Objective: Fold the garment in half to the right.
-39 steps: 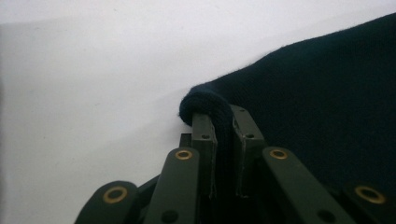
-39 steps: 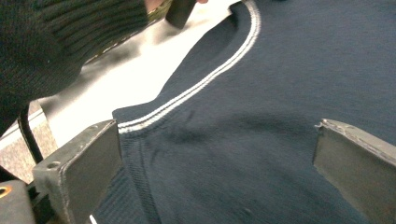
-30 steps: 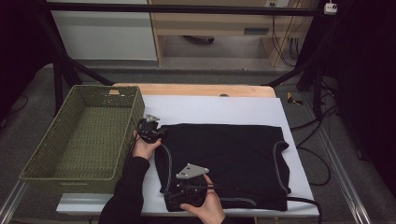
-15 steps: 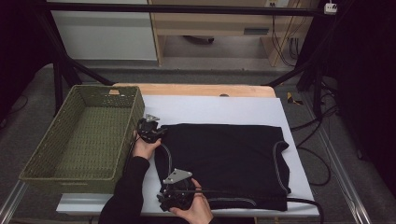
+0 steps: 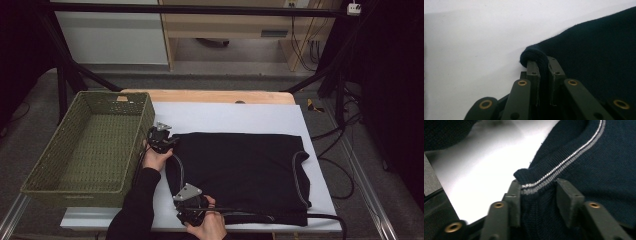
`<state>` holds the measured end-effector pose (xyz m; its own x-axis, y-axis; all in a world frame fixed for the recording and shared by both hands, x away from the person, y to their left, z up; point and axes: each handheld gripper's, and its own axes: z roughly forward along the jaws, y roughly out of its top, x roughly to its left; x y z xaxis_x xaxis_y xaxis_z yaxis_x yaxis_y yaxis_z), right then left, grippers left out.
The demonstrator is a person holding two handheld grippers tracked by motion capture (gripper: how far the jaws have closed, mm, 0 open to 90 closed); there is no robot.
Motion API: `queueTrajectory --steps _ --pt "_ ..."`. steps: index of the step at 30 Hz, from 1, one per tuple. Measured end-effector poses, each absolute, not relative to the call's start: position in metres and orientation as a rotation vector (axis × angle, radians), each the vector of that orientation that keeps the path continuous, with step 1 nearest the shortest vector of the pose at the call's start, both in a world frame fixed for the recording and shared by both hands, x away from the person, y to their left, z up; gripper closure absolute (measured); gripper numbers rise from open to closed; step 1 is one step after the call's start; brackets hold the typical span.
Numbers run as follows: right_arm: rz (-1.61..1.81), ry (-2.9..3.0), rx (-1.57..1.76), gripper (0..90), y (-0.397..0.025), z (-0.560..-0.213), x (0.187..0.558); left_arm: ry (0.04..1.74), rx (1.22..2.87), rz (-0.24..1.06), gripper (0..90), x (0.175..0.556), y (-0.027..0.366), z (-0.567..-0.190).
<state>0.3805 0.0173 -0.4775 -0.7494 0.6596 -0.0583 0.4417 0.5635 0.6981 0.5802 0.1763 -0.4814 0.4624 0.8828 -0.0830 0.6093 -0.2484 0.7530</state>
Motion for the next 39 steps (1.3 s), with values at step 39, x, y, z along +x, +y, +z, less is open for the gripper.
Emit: queueTrajectory --steps 39 --pt "1.352 2.409 0.991 78.3 -0.043 -0.391 0.393 1.234 1.876 0.488 84.8 0.570 0.167 -0.388"
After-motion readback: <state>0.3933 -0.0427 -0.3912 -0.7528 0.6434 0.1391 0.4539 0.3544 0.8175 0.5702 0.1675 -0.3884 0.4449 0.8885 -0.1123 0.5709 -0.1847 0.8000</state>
